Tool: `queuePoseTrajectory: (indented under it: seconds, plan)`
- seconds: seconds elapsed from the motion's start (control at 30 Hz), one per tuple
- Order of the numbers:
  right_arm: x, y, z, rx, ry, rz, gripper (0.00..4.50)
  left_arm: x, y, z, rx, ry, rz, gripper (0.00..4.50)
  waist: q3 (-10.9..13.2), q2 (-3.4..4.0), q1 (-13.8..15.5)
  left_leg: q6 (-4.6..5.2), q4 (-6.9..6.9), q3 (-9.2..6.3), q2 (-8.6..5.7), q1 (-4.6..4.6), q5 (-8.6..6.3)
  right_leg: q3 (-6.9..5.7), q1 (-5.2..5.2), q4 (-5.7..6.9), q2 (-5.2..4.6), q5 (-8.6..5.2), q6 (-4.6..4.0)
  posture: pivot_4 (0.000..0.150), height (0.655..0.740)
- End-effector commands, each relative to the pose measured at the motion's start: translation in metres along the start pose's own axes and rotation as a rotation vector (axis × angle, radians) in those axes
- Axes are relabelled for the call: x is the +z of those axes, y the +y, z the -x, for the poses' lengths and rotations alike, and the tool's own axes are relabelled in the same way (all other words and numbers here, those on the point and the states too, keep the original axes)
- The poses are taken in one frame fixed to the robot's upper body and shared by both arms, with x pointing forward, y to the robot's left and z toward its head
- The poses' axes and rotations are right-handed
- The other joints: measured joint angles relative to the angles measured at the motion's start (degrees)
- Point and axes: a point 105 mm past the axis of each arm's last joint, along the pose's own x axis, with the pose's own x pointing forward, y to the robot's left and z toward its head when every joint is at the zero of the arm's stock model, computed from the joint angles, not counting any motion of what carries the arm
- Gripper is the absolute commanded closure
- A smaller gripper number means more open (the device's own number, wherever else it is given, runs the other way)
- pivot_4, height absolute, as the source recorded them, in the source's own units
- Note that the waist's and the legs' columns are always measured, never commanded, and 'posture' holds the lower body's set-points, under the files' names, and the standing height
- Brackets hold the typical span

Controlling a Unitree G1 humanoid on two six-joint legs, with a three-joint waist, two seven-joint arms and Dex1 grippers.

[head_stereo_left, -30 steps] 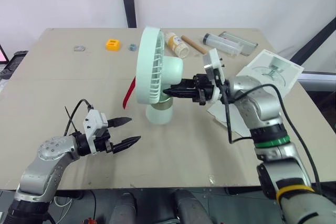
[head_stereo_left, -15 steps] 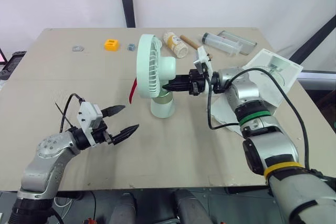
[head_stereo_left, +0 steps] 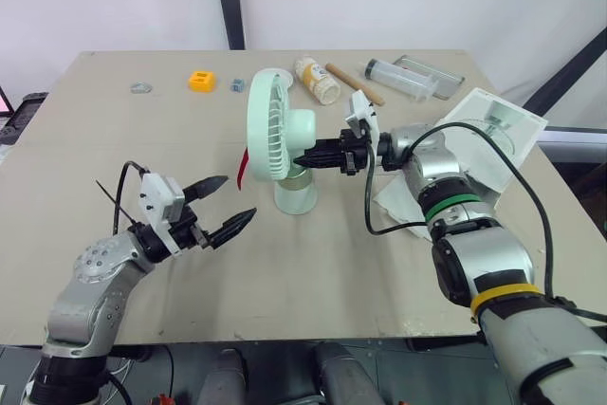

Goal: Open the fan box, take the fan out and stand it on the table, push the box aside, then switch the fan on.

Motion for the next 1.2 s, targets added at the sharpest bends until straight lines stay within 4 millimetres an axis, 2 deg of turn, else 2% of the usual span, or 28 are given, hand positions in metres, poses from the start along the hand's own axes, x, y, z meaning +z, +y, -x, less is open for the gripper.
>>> queuePoseTrajectory:
  seconds: [0.03, 0.13, 0.2, 0.33, 0.37, 0.43, 0.73, 0.93, 1.07, 1.2]
  plan:
    - [0.022, -0.003, 0.001, 0.010, -0.045, 0.071, 4.11, 0.020, -0.003, -0.004, -0.014, -0.057, -0.040, 0.03, 0.0, 0.00, 0.0, 0.00, 0.00, 0.00, 0.00, 0.00, 0.00, 0.00, 0.00, 0.00, 0.00, 0.00, 0.00, 0.150, 0.7400]
    - [0.021, -0.004, 0.001, 0.005, -0.044, 0.052, 4.11, 0.023, -0.003, -0.007, -0.016, -0.066, -0.043, 0.03, 0.0, 0.00, 0.0, 0.00, 0.00, 0.00, 0.00, 0.00, 0.00, 0.00, 0.00, 0.01, 0.00, 0.00, 0.00, 0.150, 0.7400]
    - [0.020, -0.005, 0.001, 0.002, -0.041, 0.040, 3.10, 0.023, -0.003, -0.007, -0.018, -0.065, -0.042, 0.00, 0.0, 0.00, 0.0, 0.00, 0.00, 0.00, 0.00, 0.00, 0.00, 0.00, 0.00, 0.01, 0.00, 0.00, 0.00, 0.150, 0.7400]
    - [0.018, -0.005, 0.002, -0.005, -0.036, 0.036, 1.55, 0.019, -0.002, -0.006, -0.016, -0.050, -0.038, 0.00, 0.0, 0.00, 0.0, 0.00, 0.00, 0.00, 0.00, 0.02, 0.00, 0.00, 0.01, 0.02, 0.01, 0.01, -0.01, 0.150, 0.7400]
    - [0.017, -0.005, 0.003, -0.007, -0.035, 0.035, 0.92, 0.018, -0.001, -0.006, -0.015, -0.045, -0.038, 0.00, 0.0, 0.00, 0.0, 0.00, 0.00, 0.00, 0.00, 0.02, 0.00, -0.01, 0.02, 0.02, 0.00, 0.01, -0.01, 0.150, 0.7400]
    - [0.016, -0.005, 0.004, -0.011, -0.033, 0.033, 0.10, 0.014, -0.001, -0.005, -0.017, -0.024, -0.042, 0.00, 0.0, 0.00, 0.0, -0.01, 0.00, 0.00, -0.01, 0.01, 0.00, 0.00, 0.02, 0.02, 0.00, 0.01, -0.01, 0.150, 0.7400]
    - [0.005, 0.003, 0.025, -0.046, -0.032, 0.046, 0.10, 0.003, 0.001, -0.003, -0.006, 0.019, -0.042, 0.00, 0.0, 0.00, 0.0, -0.01, 0.00, -0.01, -0.02, 0.01, 0.00, -0.01, 0.03, 0.02, -0.01, 0.01, 0.00, 0.150, 0.7400]
    - [-0.003, 0.027, 0.050, -0.118, -0.026, 0.059, 0.10, -0.011, 0.005, -0.002, 0.031, 0.067, -0.029, 0.00, 0.0, 0.01, 0.2, -0.01, 0.02, -0.02, -0.07, 0.00, 0.00, -0.01, 0.05, 0.01, -0.07, -0.01, 0.04, 0.150, 0.7400]
    - [-0.017, 0.051, 0.061, -0.267, 0.041, 0.059, 0.10, -0.029, 0.007, -0.003, 0.086, 0.142, -0.012, 0.00, 0.0, 0.04, 0.2, 0.00, 0.00, -0.11, -0.05, 0.04, 0.01, -0.07, 0.10, 0.03, -0.03, -0.02, 0.05, 0.150, 0.7400]
    - [-0.024, 0.061, 0.062, -0.494, 0.017, 0.016, 0.10, -0.043, 0.008, -0.003, 0.137, 0.180, 0.005, 0.00, 0.0, 0.04, 0.0, -0.01, 0.05, -0.04, -0.10, 0.02, 0.01, 0.04, 0.06, 0.03, -0.06, -0.02, 0.12, 0.150, 0.7400]
